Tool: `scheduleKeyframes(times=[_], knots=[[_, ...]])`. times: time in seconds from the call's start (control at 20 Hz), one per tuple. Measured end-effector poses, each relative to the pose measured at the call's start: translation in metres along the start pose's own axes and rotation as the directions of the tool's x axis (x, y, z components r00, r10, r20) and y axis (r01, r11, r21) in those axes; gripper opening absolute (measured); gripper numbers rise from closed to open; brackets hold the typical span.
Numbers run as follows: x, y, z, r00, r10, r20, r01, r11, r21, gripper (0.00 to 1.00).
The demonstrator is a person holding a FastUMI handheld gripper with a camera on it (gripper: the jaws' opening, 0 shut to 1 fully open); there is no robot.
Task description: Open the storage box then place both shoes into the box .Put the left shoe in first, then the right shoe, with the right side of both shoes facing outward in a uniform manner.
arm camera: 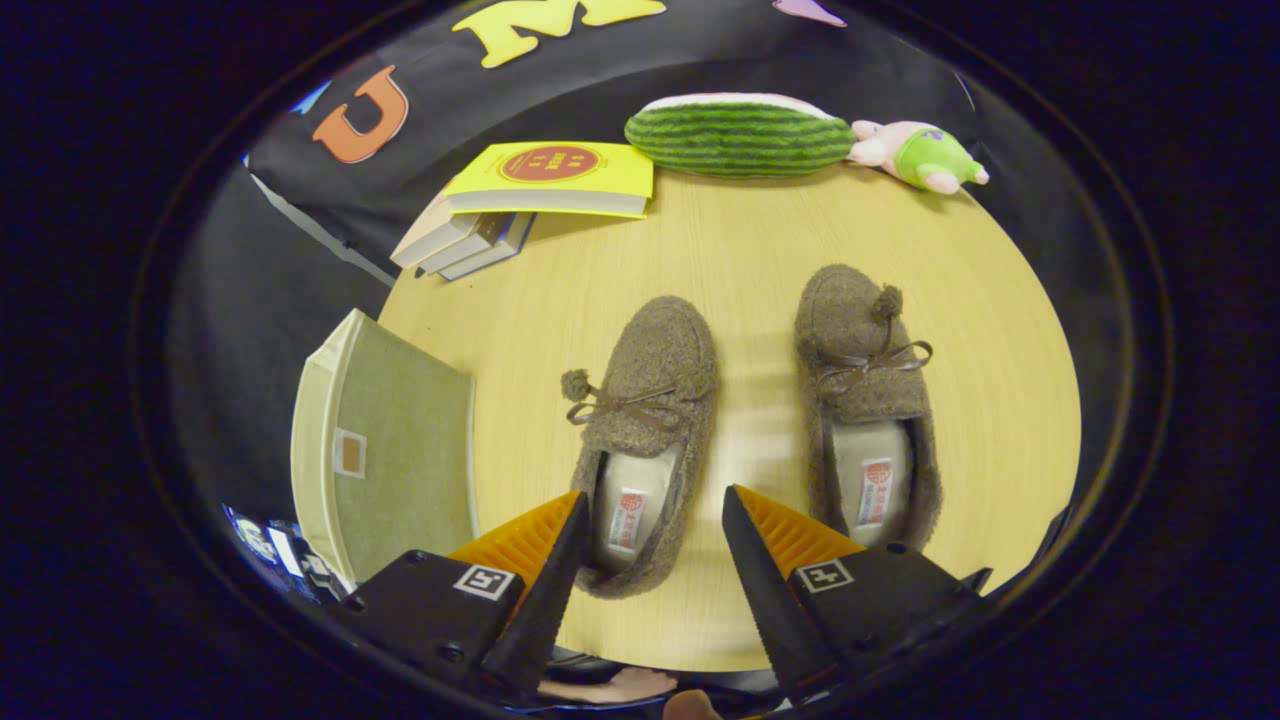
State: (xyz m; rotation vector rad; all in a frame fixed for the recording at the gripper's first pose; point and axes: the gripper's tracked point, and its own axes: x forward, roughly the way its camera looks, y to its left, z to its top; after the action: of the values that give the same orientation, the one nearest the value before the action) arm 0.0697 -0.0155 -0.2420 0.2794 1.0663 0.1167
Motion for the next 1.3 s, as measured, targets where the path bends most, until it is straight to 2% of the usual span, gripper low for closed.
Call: scheduleKeyframes(times=[0.15, 0.35, 0.55, 0.6, 0.9, 1.15, 1.3], knots=[[0.017, -0.004, 0.0, 0.999, -0.018, -0.032, 0.018, 1.0, -0.02, 0.79], [0.032, -0.006, -0.01, 0.997, -0.005, -0.081, 0.003, 1.0, -0.028, 0.62], [0.044, -0.013, -0.01, 0.994, -0.012, -0.105, 0.011, 1.0, -0.011, 0.41], [0.046, -0.013, -0.009, 0.994, -0.007, -0.109, 0.007, 1.0, -0.002, 0.31], [0.044, -0.017, -0.009, 0.995, 0.031, -0.097, -0.023, 0.997, 0.078, 0.07], [0.027, -0.003, -0.01, 0.992, 0.099, -0.077, -0.084, 0.981, 0.173, 0.06], [0.001, 0.011, -0.008, 0.992, 0.122, -0.03, -0.114, 0.973, 0.199, 0.06]])
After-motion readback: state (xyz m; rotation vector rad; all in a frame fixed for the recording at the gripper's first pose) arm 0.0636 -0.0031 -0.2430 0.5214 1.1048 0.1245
